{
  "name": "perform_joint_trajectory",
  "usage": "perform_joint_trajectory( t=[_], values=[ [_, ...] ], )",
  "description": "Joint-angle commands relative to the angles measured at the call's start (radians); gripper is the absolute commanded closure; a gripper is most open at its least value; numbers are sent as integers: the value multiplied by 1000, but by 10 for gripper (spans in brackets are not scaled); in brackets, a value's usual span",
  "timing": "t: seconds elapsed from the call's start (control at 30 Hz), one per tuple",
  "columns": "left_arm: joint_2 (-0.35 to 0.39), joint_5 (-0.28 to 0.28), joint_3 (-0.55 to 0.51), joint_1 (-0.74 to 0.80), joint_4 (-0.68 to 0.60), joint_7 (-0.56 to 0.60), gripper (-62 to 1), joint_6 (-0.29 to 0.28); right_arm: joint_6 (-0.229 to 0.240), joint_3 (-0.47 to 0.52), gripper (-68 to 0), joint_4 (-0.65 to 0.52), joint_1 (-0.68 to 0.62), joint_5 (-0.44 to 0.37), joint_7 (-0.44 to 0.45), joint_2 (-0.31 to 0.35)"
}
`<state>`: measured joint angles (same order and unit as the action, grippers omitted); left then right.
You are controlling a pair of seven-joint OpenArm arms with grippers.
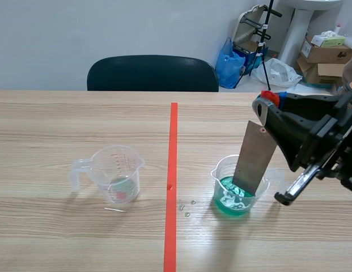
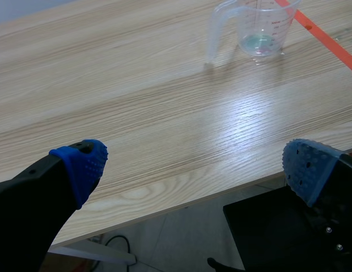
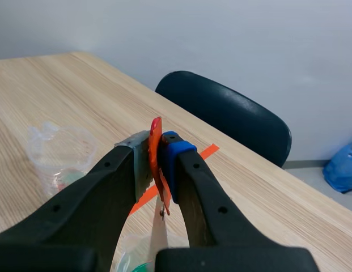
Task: Do the redox reaction experiment
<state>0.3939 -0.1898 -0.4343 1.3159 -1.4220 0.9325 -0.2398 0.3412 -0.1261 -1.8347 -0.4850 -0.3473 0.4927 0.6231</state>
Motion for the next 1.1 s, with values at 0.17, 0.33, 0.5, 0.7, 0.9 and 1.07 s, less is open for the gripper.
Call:
perform_joint_trajectory(
  t=[0.17, 0.33, 0.5, 0.7, 0.9, 1.07],
  values=[
    [3, -4, 2, 1, -12, 14, -623, -6, -3, 57, -15, -66, 11, -32, -37, 6],
    [3, -4, 2, 1, -12, 14, -623, -6, -3, 81, -15, -100, 11, -69, -76, 6],
    [3, -4, 2, 1, -12, 14, -623, -6, 0, 95, -15, -137, 11, -95, -116, 6],
    [3, -4, 2, 1, -12, 14, -623, -6, 0, 95, -15, -178, 11, -138, -155, 32],
    [3, -4, 2, 1, -12, 14, -623, -6, 0, 95, -15, -213, 11, -140, -186, 36],
    [3, -4, 2, 1, -12, 14, -623, -6, -1, 106, -15, -229, 11, -140, -198, 36]
  ],
)
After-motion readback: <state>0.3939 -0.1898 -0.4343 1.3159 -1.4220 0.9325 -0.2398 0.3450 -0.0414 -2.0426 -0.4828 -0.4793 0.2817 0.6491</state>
